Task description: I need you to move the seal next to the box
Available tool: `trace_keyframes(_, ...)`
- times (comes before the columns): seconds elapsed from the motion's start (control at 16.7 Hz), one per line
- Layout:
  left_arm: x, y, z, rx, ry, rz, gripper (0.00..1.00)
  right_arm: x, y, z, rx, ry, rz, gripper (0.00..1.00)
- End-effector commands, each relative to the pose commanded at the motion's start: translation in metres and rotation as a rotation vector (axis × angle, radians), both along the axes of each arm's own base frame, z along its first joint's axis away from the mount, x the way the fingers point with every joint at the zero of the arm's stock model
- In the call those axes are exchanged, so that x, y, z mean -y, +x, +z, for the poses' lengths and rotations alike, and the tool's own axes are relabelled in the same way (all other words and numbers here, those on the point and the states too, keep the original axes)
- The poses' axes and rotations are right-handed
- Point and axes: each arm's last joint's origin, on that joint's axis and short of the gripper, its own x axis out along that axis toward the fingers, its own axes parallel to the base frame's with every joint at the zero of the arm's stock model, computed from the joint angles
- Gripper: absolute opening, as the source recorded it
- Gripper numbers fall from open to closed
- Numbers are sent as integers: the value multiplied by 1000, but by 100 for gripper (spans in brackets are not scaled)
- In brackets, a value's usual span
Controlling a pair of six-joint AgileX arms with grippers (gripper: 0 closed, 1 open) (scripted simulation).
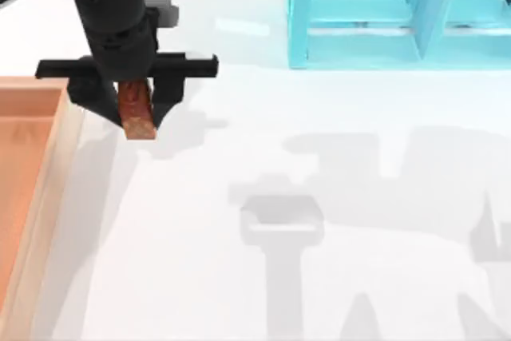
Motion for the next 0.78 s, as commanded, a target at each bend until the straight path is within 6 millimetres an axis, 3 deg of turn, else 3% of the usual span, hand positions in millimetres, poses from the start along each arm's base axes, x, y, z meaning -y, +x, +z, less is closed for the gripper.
trace_keyframes(0.12,-34,12,13,0,2,-1,0,0,0,0,0,0,0,100)
trace_keyframes(0.24,-54,18,22,-2,4,-2,0,0,0,0,0,0,0,100)
trace_keyframes(0.6,-58,19,24,0,5,-6,0,0,0,0,0,0,0,100)
trace_keyframes(0.78,-58,20,7,4,2,-3,0,0,0,0,0,0,0,100)
